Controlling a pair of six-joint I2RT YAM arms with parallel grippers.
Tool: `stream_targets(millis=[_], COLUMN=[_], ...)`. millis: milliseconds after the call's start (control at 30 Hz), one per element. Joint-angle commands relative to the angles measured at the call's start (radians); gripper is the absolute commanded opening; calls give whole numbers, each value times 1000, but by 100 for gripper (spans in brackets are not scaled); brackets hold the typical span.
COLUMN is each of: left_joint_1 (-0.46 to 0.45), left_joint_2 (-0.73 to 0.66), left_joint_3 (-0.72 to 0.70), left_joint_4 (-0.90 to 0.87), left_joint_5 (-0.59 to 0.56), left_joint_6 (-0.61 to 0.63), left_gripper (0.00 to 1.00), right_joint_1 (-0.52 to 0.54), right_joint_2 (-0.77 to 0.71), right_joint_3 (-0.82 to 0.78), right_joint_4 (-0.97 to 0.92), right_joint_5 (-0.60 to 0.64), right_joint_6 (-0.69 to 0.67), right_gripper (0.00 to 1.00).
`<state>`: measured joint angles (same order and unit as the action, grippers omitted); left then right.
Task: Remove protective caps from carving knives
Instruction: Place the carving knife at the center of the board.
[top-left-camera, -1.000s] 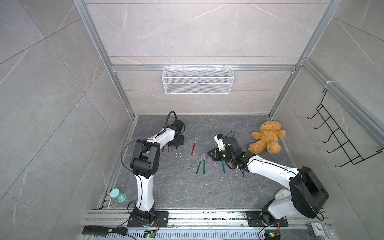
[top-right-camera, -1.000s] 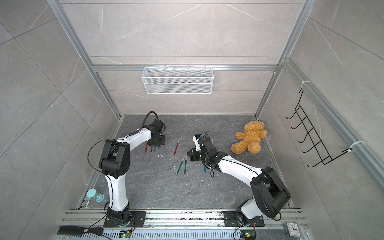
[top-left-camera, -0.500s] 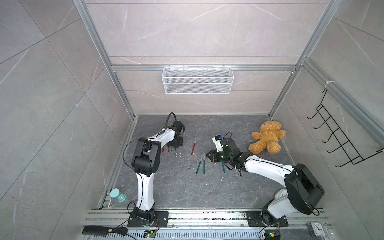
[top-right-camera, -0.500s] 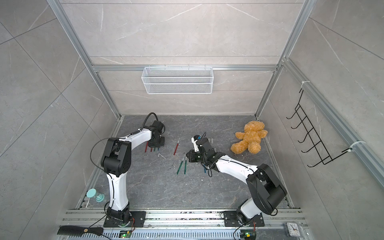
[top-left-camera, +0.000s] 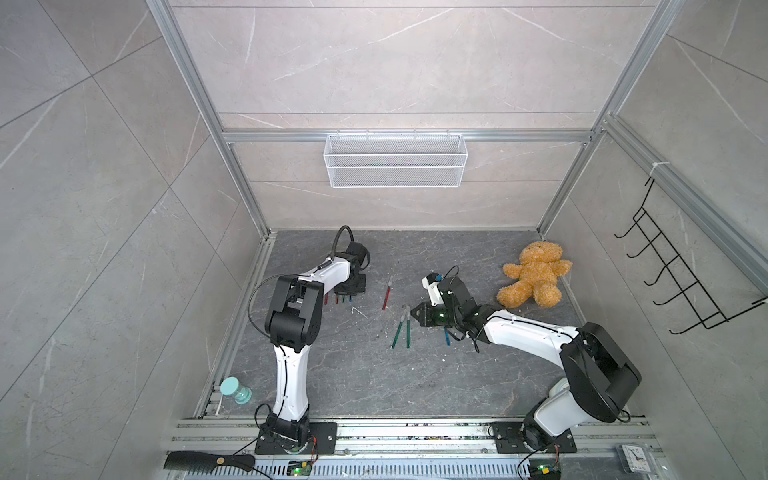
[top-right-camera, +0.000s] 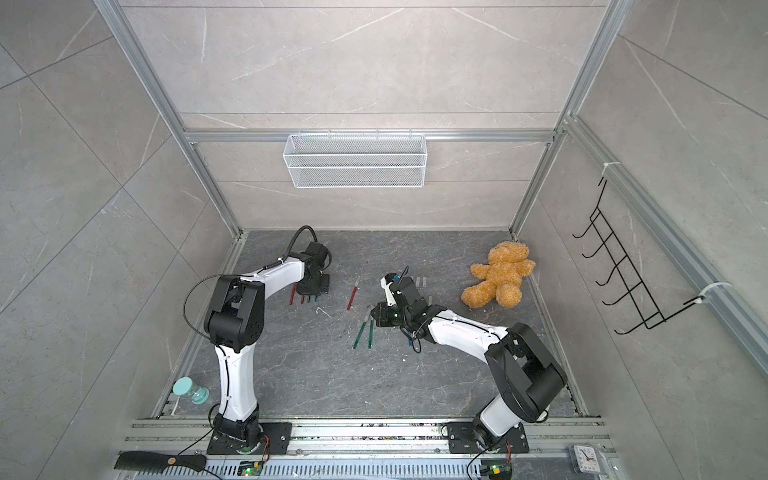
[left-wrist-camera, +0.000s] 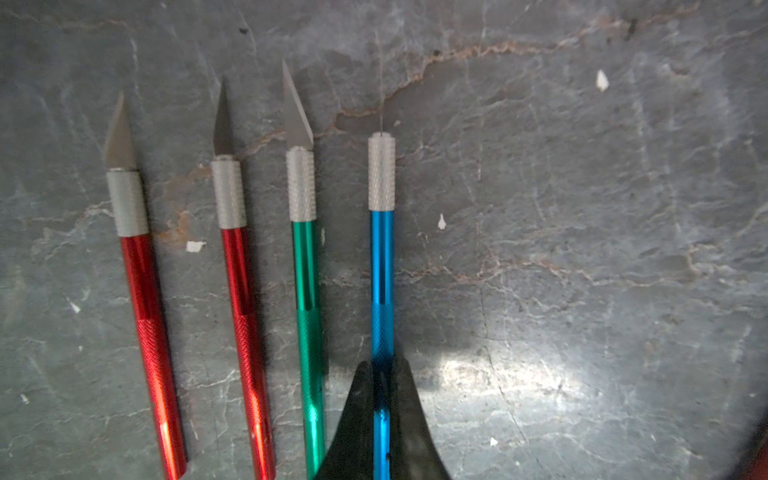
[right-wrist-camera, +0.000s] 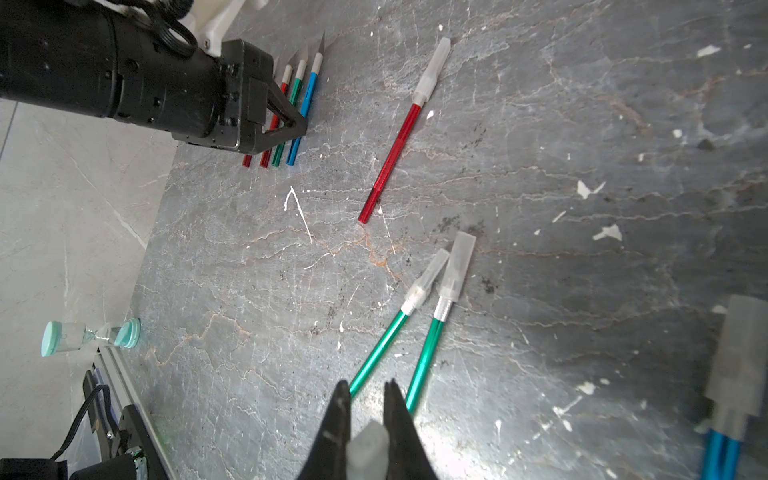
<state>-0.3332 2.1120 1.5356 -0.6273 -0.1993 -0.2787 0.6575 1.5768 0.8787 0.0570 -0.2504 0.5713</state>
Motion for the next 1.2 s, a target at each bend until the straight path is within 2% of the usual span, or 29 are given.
stream_targets(millis=[0,233,600,900,1167], left_joint_1=[4,3,-16,-27,-35], left_joint_2=[16,-1,-12,-47,-142], left_joint_3=[20,9,9,15,8], left_joint_4=[-31,-34,-51,-52,-49], left_joint_5=[-11,-6,-8,-9,3], left_joint_6=[15,10,10,15,13], left_gripper=[0,2,20,25,37], right_joint_1=[11,14,19,24,27], right_joint_2=[-2,-22,-37,-44,-41], right_joint_3=[11,9,11,11,14], right_joint_4=[10,-1,-11,-18,-21], right_joint_5=[-7,7,12,19,25], right_joint_6=[-22,-30,-33,-36,-37], right_gripper=[0,0,0,0,0])
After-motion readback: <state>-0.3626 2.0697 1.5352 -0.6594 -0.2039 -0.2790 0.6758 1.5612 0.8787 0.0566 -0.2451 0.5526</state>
